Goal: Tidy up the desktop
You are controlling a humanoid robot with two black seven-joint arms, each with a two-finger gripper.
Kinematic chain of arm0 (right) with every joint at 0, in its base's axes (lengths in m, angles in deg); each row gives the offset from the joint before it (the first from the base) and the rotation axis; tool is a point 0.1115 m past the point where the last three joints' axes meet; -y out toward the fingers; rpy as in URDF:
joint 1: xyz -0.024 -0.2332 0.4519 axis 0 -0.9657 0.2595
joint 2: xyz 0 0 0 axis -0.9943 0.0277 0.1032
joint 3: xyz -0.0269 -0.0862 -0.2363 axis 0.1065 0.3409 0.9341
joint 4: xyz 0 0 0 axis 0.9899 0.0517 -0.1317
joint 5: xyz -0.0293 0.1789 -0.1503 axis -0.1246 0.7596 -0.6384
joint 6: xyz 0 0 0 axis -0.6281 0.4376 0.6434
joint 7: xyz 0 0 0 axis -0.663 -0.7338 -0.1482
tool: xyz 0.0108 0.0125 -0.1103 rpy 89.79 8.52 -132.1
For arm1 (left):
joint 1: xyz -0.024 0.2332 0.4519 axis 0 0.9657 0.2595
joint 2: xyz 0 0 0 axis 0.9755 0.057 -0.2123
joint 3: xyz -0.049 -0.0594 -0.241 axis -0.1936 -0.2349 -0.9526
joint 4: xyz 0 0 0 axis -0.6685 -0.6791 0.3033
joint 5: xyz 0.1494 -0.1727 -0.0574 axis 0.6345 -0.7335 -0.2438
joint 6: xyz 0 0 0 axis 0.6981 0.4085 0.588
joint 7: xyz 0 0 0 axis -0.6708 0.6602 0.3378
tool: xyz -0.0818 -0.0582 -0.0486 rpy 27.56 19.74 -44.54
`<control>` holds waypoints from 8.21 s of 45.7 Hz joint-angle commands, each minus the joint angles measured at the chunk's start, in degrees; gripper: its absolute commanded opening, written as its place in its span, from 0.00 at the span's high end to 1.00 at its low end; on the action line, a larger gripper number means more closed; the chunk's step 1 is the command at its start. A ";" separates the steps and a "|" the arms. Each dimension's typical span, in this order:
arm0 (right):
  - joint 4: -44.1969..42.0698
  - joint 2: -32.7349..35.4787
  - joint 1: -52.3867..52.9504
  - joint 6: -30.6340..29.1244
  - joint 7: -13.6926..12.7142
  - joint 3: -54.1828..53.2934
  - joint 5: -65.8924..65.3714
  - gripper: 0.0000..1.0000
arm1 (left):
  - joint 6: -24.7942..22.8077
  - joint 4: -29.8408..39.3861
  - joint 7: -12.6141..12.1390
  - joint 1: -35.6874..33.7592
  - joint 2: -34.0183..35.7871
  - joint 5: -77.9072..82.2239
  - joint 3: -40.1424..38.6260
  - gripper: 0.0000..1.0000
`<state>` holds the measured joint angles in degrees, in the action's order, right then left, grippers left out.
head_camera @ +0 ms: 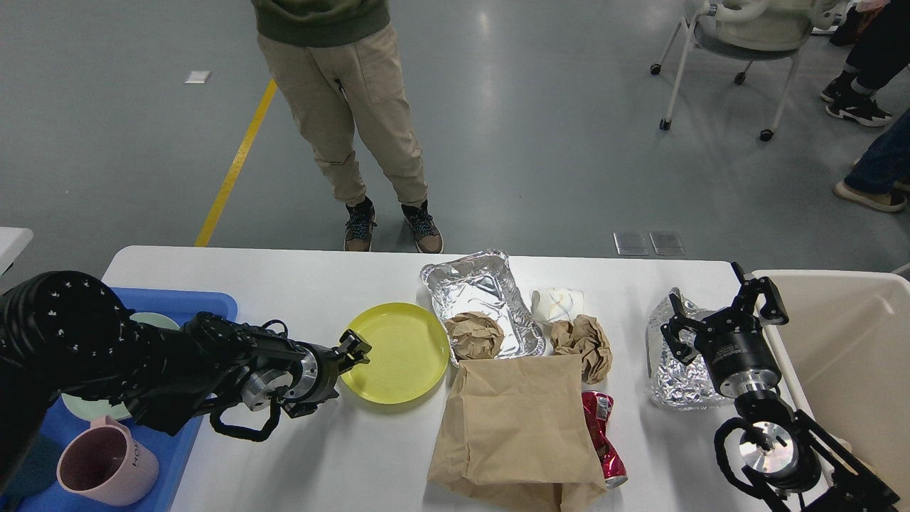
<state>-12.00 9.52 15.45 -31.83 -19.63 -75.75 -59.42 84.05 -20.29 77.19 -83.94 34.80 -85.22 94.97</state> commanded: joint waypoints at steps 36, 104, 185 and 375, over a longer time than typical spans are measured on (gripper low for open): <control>0.00 0.00 0.00 0.00 0.00 0.07 0.01 0.00 | -3.13 0.53 -0.14 0.49 -0.09 0.33 0.47 0.98; 0.00 0.00 0.00 0.00 0.00 -0.02 0.01 0.00 | -22.64 41.49 -0.40 -57.70 12.13 -6.88 28.16 1.00; 0.00 0.00 0.00 0.00 0.00 -0.02 0.01 0.00 | -34.68 -23.64 -2.60 9.54 34.72 6.65 2.58 1.00; 0.00 0.00 0.00 0.00 0.00 -0.02 0.01 0.00 | -24.92 -2.55 10.15 54.36 1.40 28.01 -128.73 0.04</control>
<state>-11.99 9.52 15.45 -31.83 -19.63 -75.75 -59.44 59.48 -22.39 87.34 -29.25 35.39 -57.49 -36.59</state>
